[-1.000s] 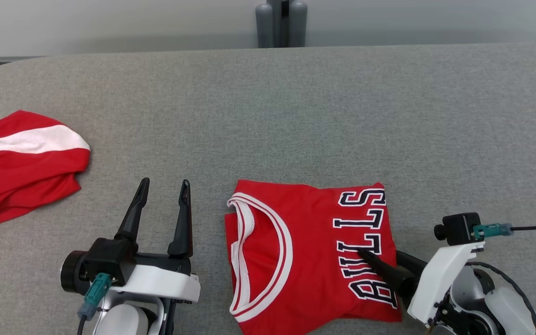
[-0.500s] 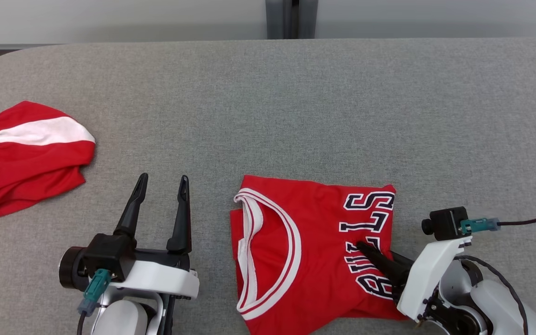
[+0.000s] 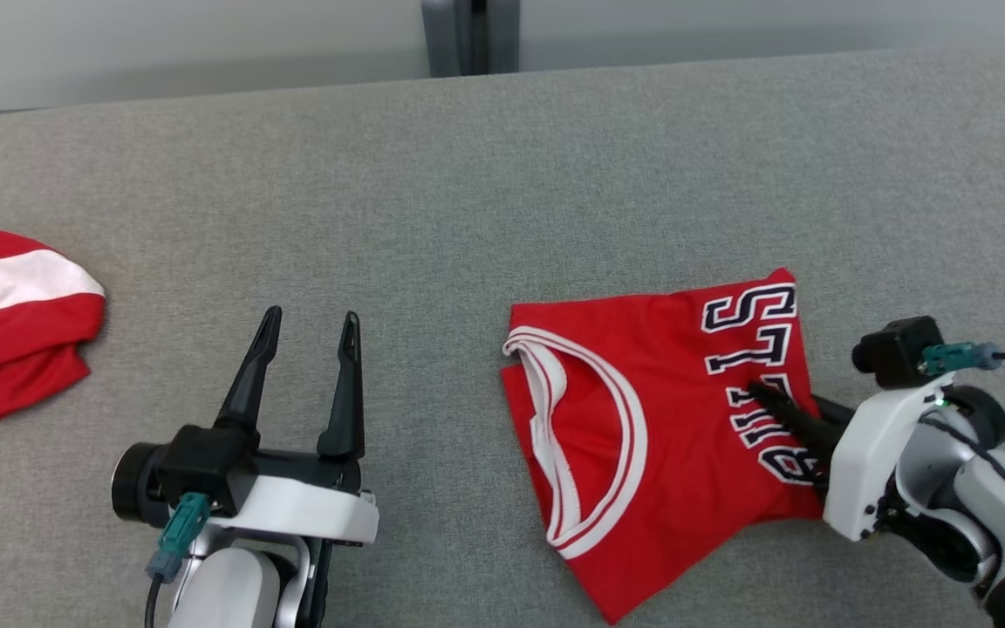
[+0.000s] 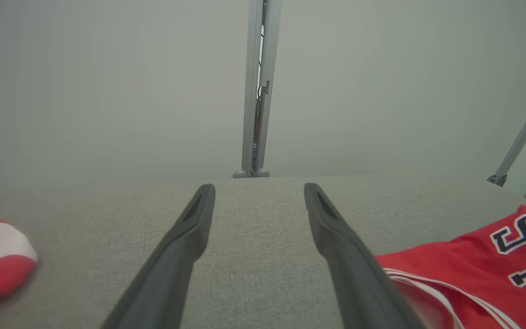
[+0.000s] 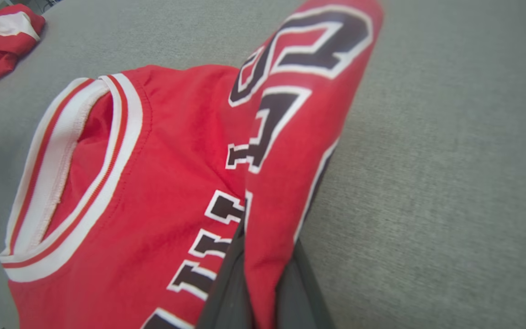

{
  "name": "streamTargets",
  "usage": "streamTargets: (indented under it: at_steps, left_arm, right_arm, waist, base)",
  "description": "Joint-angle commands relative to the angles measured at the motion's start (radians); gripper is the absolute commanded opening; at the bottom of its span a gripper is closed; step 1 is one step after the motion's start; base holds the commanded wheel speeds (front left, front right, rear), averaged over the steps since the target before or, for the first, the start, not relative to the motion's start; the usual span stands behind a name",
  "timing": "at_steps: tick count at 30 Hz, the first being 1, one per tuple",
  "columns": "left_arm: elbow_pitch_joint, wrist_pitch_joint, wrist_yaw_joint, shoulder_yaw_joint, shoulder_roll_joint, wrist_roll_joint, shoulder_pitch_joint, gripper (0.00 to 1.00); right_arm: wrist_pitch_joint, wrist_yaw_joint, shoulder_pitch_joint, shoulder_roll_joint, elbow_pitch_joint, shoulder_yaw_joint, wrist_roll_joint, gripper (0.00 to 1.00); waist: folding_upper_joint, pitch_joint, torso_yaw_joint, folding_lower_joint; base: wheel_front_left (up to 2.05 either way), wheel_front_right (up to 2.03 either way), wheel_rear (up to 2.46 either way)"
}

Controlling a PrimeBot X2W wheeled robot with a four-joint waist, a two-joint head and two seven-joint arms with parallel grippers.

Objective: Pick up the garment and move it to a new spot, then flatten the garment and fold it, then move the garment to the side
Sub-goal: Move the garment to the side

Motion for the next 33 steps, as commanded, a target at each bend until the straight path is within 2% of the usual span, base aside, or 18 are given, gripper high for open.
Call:
streamTargets:
  at_steps: [1, 9, 13, 21, 27, 33]
  left_arm:
    - [-0.003, -0.003, -0.002, 0.0, 0.004, 0.009, -0.025, 1.0]
    - [-0.001, -0.003, -0.012, -0.03, 0.004, 0.032, -0.123, 1.0]
    - [0.008, -0.003, -0.021, -0.042, 0.004, 0.056, -0.172, 1.0]
    - [0.006, -0.003, -0.038, -0.048, 0.004, 0.094, -0.243, 1.0]
    - [0.011, 0.001, -0.042, -0.047, 0.005, 0.103, -0.247, 1.0]
    - [0.01, 0.002, -0.031, -0.036, 0.007, 0.088, -0.24, 1.0]
  right_arm:
    - [-0.003, 0.0, -0.021, -0.015, 0.0, 0.005, -0.005, 0.0]
    - [-0.027, 0.0, -0.142, -0.179, 0.003, -0.024, 0.037, 0.0]
    - [-0.061, 0.0, -0.2, -0.248, 0.037, -0.031, 0.017, 0.0]
    - [-0.117, 0.0, -0.309, -0.357, 0.196, -0.064, -0.036, 0.0]
    - [-0.141, 0.0, -0.378, -0.389, 0.354, -0.12, -0.139, 0.0]
    - [-0.163, 0.0, -0.425, -0.35, 0.47, -0.16, -0.269, 0.0]
  waist:
    - [0.0, 0.025, -0.022, 0.0]
    - [0.0, 0.167, -0.091, 0.0]
    - [0.0, 0.243, -0.125, 0.0]
    - [0.0, 0.36, -0.152, 0.0]
    - [0.0, 0.394, -0.147, 0.0]
    - [0.0, 0.403, -0.14, 0.0]
  base:
    - [0.0, 0.0, 0.0]
    - [0.0, 0.0, 0.0]
    - [0.0, 0.0, 0.0]
    - [0.0, 0.0, 0.0]
    - [0.0, 0.0, 0.0]
    - [0.0, 0.0, 0.0]
